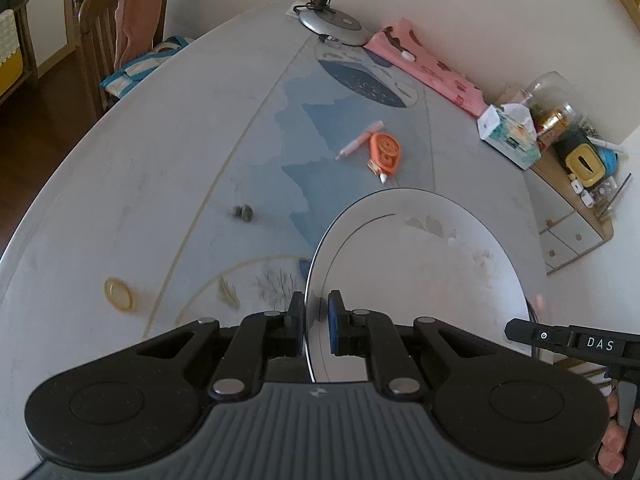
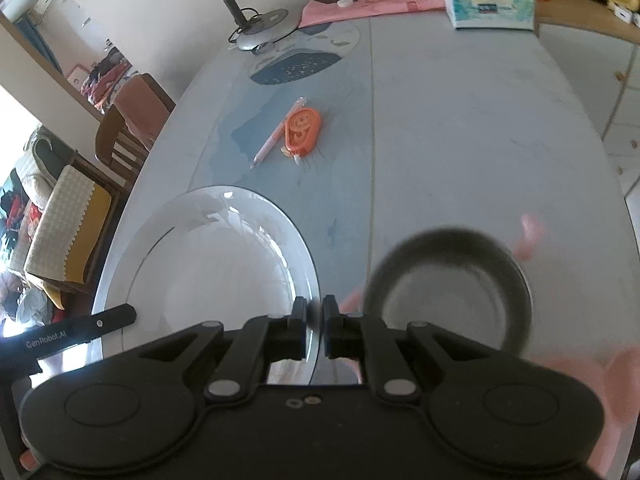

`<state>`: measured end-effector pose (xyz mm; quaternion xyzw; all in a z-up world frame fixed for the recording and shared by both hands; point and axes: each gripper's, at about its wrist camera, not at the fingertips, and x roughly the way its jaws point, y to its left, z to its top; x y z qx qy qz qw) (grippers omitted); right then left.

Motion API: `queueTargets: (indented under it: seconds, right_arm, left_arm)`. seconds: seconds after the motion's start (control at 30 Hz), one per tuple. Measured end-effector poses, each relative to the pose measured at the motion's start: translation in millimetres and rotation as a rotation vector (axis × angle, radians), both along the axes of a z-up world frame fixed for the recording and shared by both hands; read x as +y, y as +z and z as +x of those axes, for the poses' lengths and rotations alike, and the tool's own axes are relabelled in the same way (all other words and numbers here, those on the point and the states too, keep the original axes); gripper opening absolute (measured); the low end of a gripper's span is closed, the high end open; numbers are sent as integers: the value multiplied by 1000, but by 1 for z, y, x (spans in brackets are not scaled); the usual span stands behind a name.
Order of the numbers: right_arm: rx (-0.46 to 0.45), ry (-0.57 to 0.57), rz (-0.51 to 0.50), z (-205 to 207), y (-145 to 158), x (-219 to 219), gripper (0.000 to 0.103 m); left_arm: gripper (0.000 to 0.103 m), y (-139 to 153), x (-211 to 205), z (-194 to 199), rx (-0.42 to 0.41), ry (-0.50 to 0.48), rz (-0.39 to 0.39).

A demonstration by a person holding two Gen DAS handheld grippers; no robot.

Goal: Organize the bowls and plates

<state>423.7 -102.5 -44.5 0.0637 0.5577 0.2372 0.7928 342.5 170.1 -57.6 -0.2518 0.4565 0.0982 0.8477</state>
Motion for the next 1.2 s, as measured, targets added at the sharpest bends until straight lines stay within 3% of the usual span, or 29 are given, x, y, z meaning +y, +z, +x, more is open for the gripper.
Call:
queueTargets:
  seconds: [0.4, 1.2]
  right_arm:
    - [-15, -46, -10, -64, 16, -29, 9]
    - [25, -190, 1, -202, 7, -114, 9]
  left_arm:
    - [10, 11, -29, -61, -11, -51, -16]
    - [10, 2, -106, -180, 18, -174, -19]
